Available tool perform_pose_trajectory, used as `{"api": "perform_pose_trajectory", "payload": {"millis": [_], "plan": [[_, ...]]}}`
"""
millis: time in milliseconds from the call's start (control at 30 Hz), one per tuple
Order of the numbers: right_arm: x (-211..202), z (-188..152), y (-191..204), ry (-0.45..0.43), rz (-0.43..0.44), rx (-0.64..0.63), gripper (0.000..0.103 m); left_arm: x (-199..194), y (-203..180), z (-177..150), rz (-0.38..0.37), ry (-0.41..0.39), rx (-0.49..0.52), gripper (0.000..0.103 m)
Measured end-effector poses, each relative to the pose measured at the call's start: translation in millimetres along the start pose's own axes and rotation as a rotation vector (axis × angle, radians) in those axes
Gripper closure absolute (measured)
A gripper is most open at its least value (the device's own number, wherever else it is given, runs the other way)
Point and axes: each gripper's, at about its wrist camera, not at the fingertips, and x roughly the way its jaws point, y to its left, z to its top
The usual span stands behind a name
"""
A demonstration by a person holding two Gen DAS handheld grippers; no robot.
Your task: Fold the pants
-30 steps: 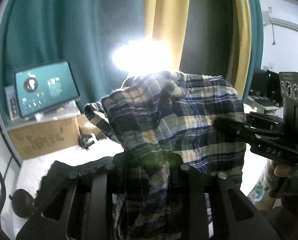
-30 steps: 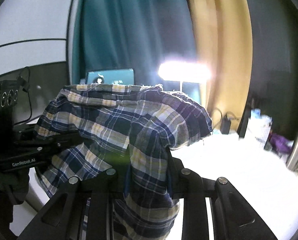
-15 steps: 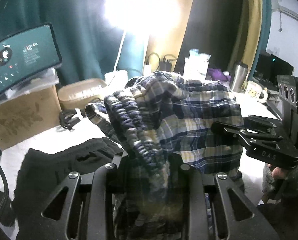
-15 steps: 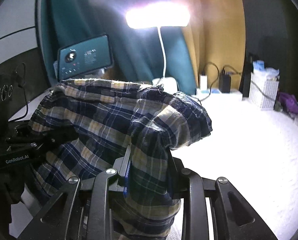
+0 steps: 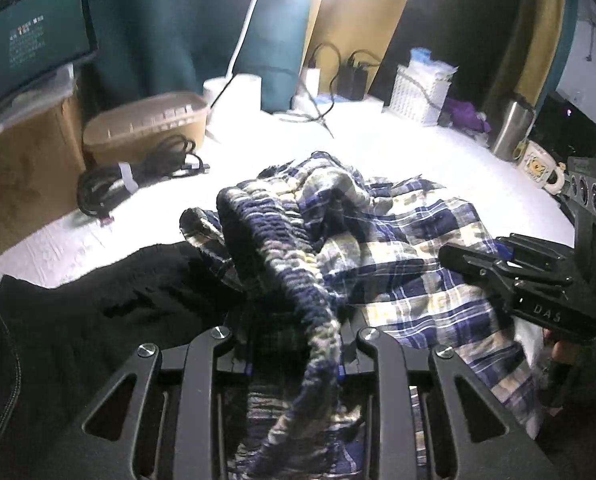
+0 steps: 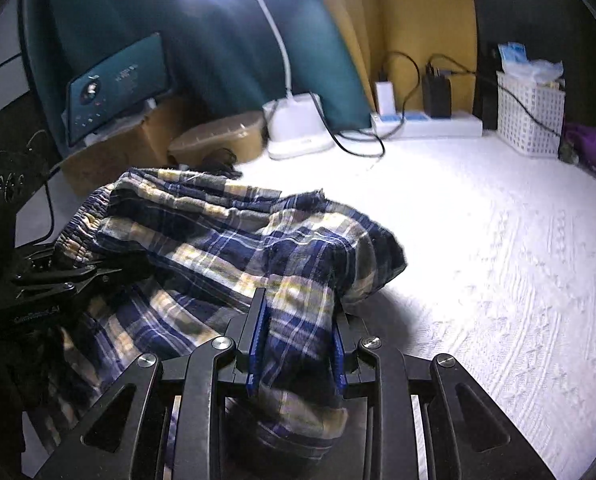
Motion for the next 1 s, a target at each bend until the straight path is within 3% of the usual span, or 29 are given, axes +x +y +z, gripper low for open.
{"api": "perform_pose_trajectory", "payload": {"millis": [167,267,367,433,700,800,1000], "plan": [[12,4,-12,0.038,0.010,0.040,0.075,14,6,-1,0.012,0.038,-0.021,0.074],[17,7,-12,0.055,0.005,0.038,0.068,18,10,-2,0.016,0.049,-0.034,0.073],[17,7,-16,0.065,-0.004,0.053,0.054,18,12,-3,0.026,0.057,-0.040,0.068],[17,5,-21,0.069,-0.025,0.072,0.037,20,15,-3,0.037,0.063,-0.051,0.058],[12,3,-26,0.066,-0.077,0.071,0.033,12,26,-6,0.059,0.074,-0.109,0.042],[6,0,-31,0.056,-0.122,0.080,0.027,10,29,-7,0.057,0.071,-0.112,0.042],[1,-1,-41,0.058,-0.174,0.100,0.027,3,26,-4,0.076,0.065,-0.092,0.042]]}}
